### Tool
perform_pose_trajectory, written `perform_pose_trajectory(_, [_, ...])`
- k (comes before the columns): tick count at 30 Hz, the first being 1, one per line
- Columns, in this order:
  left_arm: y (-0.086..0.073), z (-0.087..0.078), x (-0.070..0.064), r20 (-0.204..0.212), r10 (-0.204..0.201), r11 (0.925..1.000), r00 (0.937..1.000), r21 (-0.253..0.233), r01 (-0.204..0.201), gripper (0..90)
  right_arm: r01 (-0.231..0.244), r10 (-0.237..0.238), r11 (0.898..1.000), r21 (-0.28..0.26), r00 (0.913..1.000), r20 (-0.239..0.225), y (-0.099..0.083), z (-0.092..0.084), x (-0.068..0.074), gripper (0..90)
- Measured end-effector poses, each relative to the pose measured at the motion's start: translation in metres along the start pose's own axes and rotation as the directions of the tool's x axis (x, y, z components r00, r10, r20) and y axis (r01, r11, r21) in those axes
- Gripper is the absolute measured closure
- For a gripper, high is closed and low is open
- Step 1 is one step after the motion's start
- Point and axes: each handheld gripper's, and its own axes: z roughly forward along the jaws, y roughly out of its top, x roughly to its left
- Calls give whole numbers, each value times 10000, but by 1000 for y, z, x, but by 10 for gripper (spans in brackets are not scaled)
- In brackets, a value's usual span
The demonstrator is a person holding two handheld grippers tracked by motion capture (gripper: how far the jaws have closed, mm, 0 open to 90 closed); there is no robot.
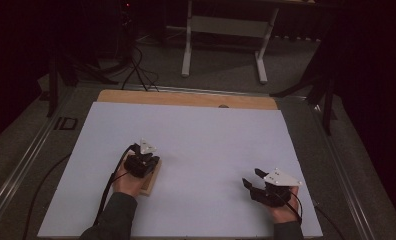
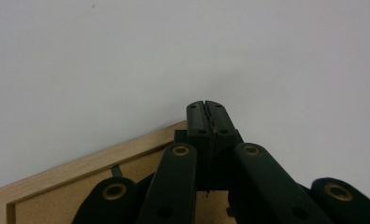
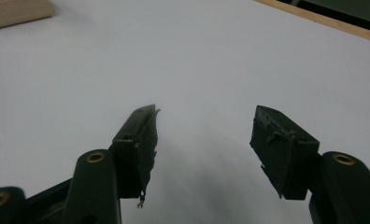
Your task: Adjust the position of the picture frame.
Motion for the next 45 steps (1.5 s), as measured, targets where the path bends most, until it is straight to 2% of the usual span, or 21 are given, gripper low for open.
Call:
perform_pose_trajectory(10, [16, 14, -16, 242, 322, 9995, 9992, -7, -322, 899, -8, 8, 10000, -26, 10000, -26, 0, 0, -1, 401])
perform_pose_trajectory(14, [22, 19, -23, 312, 652, 9979, 9974, 33, -653, 899, 2, -2, 10000, -38, 10000, -29, 0, 0, -1, 401])
perform_pose_trajectory(20, [26, 26, -31, 697, 424, 9989, 9967, -203, -411, 899, -5, 5, 10000, -19, 10000, -37, 0, 1, -1, 401])
perform_pose_trajectory(27, [33, 32, -46, 1110, 695, 9975, 9914, -227, -674, 899, 11, -11, 10000, -34, 10000, -32, 0, 0, -1, 400])
perform_pose_trajectory(30, [34, 34, -53, 1303, 683, 9974, 9891, -317, -647, 899, 21, -21, 10000, -28, 10000, -34, 0, 1, -1, 400])
perform_pose_trajectory(37, [38, 38, -75, 1821, 1079, 9939, 9773, -399, -1023, 899, 18, -18, 10000, -34, 10000, -37, 0, 1, -1, 400])
perform_pose_trajectory(41, [39, 39, -89, 2281, 1370, 9905, 9639, -453, -1301, 899, 9, -9, 10000, -31, 10000, -47, 0, 1, 0, 400])
perform_pose_trajectory(43, [38, 38, -95, 2603, 1584, 9874, 9525, -467, -1514, 899, 15, -16, 10000, -28, 10000, -55, 0, 1, 0, 400])
perform_pose_trajectory(45, [38, 37, -96, 2657, 1602, 9871, 9506, -437, -1541, 898, 6, -6, 10000, -29, 10000, -58, 1, 2, 0, 401])
